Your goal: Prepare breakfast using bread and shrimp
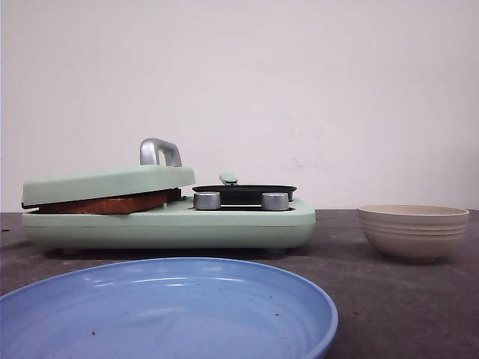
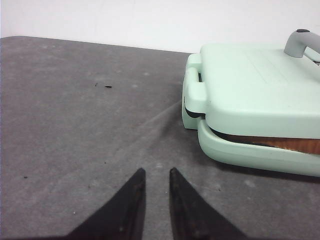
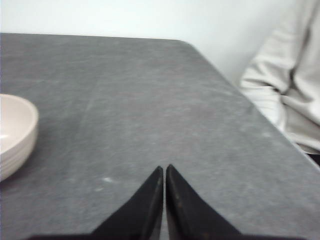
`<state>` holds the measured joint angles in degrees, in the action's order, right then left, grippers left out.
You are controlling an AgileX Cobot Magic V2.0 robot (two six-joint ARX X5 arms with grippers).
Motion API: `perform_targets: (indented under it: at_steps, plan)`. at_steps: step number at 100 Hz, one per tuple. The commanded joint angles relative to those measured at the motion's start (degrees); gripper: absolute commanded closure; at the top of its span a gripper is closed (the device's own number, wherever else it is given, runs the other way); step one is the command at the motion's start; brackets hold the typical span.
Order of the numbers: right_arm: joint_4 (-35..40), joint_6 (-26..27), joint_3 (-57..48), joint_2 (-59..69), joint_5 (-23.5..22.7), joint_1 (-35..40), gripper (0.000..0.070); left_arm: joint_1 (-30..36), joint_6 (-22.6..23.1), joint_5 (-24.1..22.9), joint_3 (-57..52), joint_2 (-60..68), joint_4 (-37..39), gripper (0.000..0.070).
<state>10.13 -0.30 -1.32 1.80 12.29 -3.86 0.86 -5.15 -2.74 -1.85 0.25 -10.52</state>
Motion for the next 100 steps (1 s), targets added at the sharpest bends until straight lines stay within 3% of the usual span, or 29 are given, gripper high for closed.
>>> perform_targets:
  at_steps: [1,36,100]
  plan:
    - [-0.5,-0.6,0.5,-0.1,0.4,-0.1,0.07,-0.2,-0.1,0.2,1.0,-0.1,-0.2,0.0696]
    - [-0.8,-0.5,0.6,-1.6,-5.4,-0.1,0.07,-0.2,-0.1,0.2,1.0,-0.1,-0.2,0.0696]
    - [-1.1,-0.5,0.6,-1.6,-5.3,-0.1,0.07,-0.2,-0.1,0.2,1.0,-0.1,-0.2,0.0696]
